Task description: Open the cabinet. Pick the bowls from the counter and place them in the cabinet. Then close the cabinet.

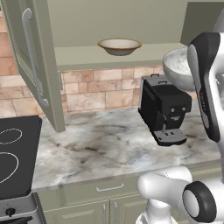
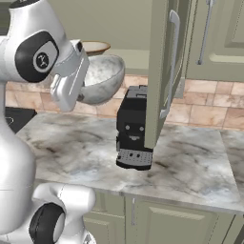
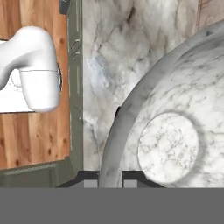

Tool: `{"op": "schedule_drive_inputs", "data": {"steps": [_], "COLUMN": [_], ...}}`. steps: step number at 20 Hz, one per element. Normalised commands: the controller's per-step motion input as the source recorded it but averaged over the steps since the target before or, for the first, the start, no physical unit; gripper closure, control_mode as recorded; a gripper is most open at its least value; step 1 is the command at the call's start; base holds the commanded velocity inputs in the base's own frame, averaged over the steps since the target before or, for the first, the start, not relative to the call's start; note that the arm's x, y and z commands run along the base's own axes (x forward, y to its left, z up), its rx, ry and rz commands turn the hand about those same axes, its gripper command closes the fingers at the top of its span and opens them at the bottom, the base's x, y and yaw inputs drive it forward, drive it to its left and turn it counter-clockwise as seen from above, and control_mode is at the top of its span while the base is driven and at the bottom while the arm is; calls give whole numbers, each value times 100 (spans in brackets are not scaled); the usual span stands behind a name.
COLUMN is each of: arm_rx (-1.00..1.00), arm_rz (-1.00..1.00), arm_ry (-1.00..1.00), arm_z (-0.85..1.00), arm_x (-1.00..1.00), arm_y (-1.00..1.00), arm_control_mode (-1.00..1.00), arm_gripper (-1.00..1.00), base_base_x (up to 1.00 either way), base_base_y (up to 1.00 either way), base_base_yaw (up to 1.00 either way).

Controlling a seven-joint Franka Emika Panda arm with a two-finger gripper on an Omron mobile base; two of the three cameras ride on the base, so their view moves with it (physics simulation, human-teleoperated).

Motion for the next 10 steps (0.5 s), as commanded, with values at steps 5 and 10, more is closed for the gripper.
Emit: {"op": "schedule_drive_inputs", "data": {"steps": [5, 10], "arm_rx": [3, 1], "arm_rz": [0, 0], "arm_ry": [0, -4], "arm_z": [0, 0], "arm_x": [26, 17], "arm_y": [-20, -6], "arm_control_mode": [-100, -100], "arm_gripper": [100, 100], "base_base_x": [0, 0], "base_base_y": [0, 0], "base_base_yaw": [0, 0]}}
